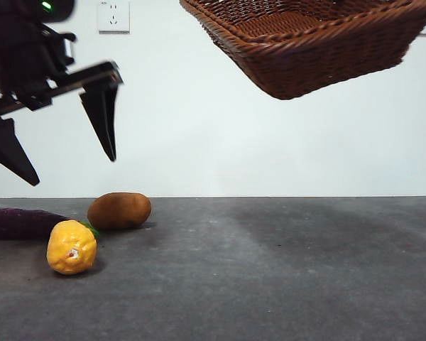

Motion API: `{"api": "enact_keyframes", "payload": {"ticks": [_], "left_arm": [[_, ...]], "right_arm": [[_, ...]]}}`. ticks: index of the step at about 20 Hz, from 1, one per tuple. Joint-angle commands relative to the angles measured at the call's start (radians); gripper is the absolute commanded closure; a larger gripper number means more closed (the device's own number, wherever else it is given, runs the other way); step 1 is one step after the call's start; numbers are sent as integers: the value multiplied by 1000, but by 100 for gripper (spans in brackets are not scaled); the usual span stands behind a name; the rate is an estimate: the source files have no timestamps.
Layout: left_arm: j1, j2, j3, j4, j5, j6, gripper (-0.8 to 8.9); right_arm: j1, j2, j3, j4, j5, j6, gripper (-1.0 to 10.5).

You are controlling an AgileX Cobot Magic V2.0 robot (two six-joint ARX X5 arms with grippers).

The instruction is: Help me put the vegetables on the table into the basket

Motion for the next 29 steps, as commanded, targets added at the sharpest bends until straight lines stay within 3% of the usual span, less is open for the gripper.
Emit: {"api": "enact_keyframes", "payload": {"ticks": [1, 5, 18, 20, 25, 29], "left_arm": [[-12, 80, 42, -76, -25, -28, 186], [-13, 170, 53, -181, -38, -92, 186], [-55, 260, 53, -129, -64, -155, 200], [-66, 267, 53, -114, -66, -156, 318], [-80, 267, 53, -97, -64, -140, 775], [-86, 267, 53, -95, -64, -140, 820]], "right_arm": [[1, -13, 4, -1, -7, -13, 957], [1, -16, 4, -10, -8, -31, 957], [2, -16, 4, -10, -19, -38, 957], [2, -16, 4, -10, -19, -38, 957], [1, -15, 4, -12, -19, -38, 957], [2, -15, 4, -24, -19, -40, 957]]}}
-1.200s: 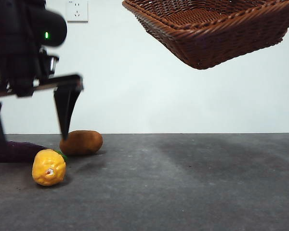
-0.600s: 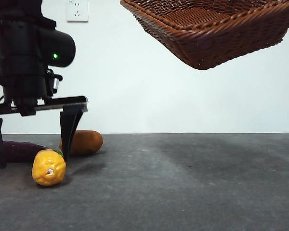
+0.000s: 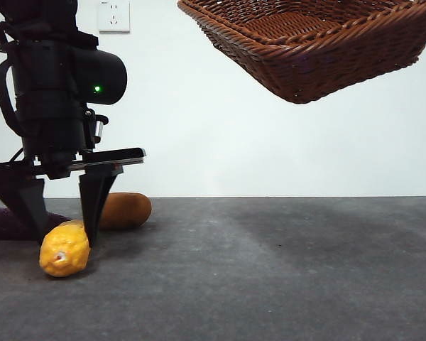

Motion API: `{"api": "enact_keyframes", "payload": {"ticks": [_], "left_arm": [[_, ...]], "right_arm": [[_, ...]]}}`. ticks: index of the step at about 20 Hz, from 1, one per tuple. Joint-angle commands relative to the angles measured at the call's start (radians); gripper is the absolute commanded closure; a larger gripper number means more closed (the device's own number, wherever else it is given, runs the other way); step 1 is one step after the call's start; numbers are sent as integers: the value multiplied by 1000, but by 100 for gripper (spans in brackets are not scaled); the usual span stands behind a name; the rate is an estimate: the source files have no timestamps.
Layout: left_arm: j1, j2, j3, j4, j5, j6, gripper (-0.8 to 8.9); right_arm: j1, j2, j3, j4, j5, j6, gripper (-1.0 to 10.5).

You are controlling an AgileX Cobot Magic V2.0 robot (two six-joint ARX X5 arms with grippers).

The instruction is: Help me put the vegetables on the table into the basket

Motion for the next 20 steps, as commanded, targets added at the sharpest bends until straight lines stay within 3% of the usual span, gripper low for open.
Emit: {"api": "enact_keyframes", "payload": {"ticks": [1, 7, 14, 20], "left_arm": [[-9, 9, -3, 3, 4, 7, 820], [-24, -30, -3, 20, 5, 187, 820], [-60, -412, -4, 89, 14, 346, 820], [-141, -732, -4, 82, 93, 347, 820]], "right_arm": [[1, -8, 4, 6, -9, 2, 957], [1, -2, 4, -20, -8, 0, 957], [1, 82, 2, -66, -9, 27, 957], [18, 210, 2, -74, -32, 61, 958]]}}
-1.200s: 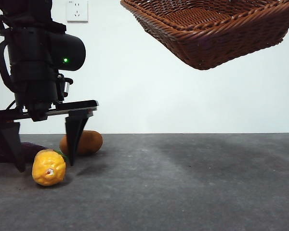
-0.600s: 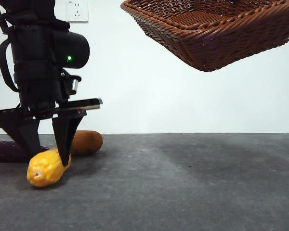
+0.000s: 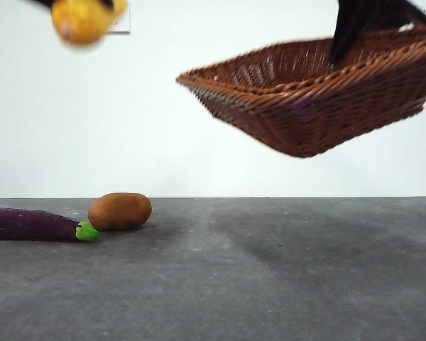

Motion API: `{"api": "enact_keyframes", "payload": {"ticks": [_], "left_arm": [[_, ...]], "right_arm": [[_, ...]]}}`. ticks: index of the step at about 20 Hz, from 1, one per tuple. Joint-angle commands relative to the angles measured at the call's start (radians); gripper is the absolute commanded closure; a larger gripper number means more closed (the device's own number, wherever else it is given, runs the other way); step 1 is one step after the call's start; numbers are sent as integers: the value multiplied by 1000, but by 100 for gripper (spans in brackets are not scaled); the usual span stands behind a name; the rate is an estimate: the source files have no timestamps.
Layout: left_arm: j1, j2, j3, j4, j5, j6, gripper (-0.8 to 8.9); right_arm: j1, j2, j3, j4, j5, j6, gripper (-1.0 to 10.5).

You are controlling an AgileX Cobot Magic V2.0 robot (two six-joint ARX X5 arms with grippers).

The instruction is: Help me put the vegetables on the table into the basket

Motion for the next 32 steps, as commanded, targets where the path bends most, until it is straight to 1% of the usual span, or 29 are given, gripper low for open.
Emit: {"api": "enact_keyframes", "payload": {"ticks": [1, 2, 3, 5, 7, 9, 10, 11, 12, 13, 16, 18, 19, 20, 21, 22, 23, 25, 28, 30, 32], "left_arm": [[-50, -61, -4, 4, 13, 2, 820], [-82, -74, -4, 4, 14, 5, 820], [-111, -72, -4, 7, 14, 28, 820], [-170, -43, -4, 10, 14, 95, 820], [-224, 28, -4, 11, 11, 177, 820], [-248, 119, -4, 38, 12, 263, 820], [-249, 160, -4, 63, 16, 291, 820], [-249, 201, -4, 84, 51, 318, 820], [-249, 235, -4, 92, 95, 337, 820], [-249, 270, -4, 90, 115, 354, 820], [-250, 351, -4, 77, 121, 384, 819], [-256, 382, -4, 77, 177, 393, 813], [-256, 390, -4, 76, 217, 411, 810], [-256, 390, -4, 73, 250, 424, 764], [-260, 390, -4, 69, 286, 438, 641], [-266, 390, -4, 60, 299, 445, 466], [-267, 390, -4, 51, 290, 454, 315], [-266, 390, -4, 51, 266, 457, 301], [-266, 390, -4, 51, 265, 456, 301], [-264, 386, 0, 50, 265, 438, 301], [-245, 367, 23, 39, 265, 408, 301]], "right_arm": [[27, 43, 2, 13, -19, 33, 958], [43, 64, 2, 20, -20, 39, 958], [61, 80, 2, 29, -20, 45, 957], [114, 109, 2, 53, -24, 59, 957], [169, 119, 2, 68, -31, 66, 957], [216, 119, 2, 70, -31, 67, 957], [227, 119, 2, 64, -32, 67, 958], [238, 119, 2, 57, -31, 67, 957], [247, 119, 2, 54, -31, 68, 957], [248, 119, 2, 56, -32, 78, 957], [247, 119, 2, 56, -31, 81, 957], [247, 119, 2, 57, -31, 81, 957], [248, 119, 2, 58, -31, 81, 957], [248, 119, 2, 59, -31, 81, 957], [248, 119, 2, 61, -31, 81, 957], [247, 119, 2, 64, -31, 81, 957], [247, 119, 2, 64, -31, 81, 957], [247, 119, 2, 63, -31, 81, 957], [248, 119, 2, 62, -31, 81, 957], [246, 119, 2, 60, -28, 80, 957], [239, 119, 2, 57, 3, 80, 957]]}}
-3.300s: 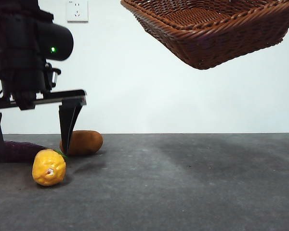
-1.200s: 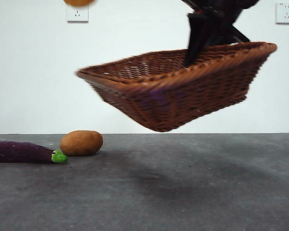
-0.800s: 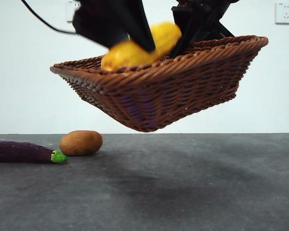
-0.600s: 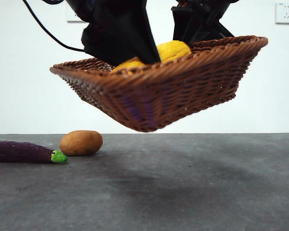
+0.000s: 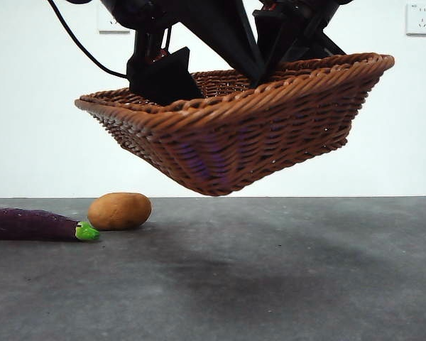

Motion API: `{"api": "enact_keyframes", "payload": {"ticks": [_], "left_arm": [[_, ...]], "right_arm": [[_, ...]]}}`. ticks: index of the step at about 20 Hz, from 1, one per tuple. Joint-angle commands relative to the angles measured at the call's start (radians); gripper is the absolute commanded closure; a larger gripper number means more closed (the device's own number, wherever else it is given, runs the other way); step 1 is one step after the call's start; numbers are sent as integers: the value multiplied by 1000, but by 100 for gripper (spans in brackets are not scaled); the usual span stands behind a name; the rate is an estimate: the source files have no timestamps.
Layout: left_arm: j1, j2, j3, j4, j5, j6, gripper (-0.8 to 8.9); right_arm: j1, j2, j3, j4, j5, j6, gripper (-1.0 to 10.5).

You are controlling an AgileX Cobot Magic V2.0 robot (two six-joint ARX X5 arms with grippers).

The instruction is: Help me put the vegetables on the table into the basket

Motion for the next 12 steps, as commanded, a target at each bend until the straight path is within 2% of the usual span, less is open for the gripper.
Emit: {"api": "enact_keyframes", "payload": {"ticks": [1, 5, 8, 12], "left_arm": [[25, -32, 39, -14, 0, -33, 301], [115, -110, 157, -82, -32, -4, 302], [222, -136, 230, -156, -193, 148, 302], [411, -99, 238, -140, -217, 329, 302]], "right_arm": [[-19, 3, 2, 4, 6, 10, 957], [-86, -2, 2, -29, -23, -4, 957], [-139, -43, 2, -62, -29, -30, 957], [-206, -158, 2, -70, -31, -41, 957]]}}
